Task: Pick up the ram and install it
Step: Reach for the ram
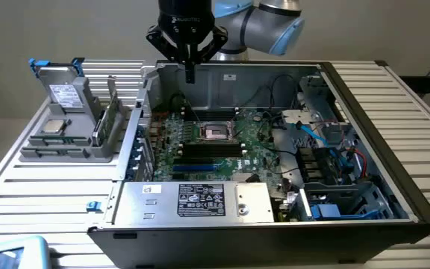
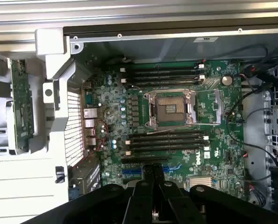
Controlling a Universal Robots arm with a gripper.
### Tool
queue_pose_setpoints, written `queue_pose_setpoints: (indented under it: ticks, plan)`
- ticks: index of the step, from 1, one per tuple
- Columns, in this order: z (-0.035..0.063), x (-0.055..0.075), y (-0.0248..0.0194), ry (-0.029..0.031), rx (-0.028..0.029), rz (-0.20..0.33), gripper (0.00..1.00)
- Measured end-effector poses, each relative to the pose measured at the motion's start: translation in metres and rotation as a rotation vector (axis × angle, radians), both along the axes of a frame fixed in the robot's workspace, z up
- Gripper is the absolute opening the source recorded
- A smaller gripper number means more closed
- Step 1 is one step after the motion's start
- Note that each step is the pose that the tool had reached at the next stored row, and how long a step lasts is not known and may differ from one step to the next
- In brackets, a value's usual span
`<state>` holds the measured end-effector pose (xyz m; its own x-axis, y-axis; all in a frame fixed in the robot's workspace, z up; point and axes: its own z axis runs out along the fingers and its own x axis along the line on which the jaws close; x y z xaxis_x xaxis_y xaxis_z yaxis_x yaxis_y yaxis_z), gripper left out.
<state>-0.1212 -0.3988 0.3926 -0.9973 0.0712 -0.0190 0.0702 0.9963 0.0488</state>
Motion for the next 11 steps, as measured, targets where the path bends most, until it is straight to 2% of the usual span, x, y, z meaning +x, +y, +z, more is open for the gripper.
queue_pose_setpoints:
  ticks: [11]
  plan:
    - [0.0000,-0.0002,0.0000,0.0000,0.0000,0.000,0.11]
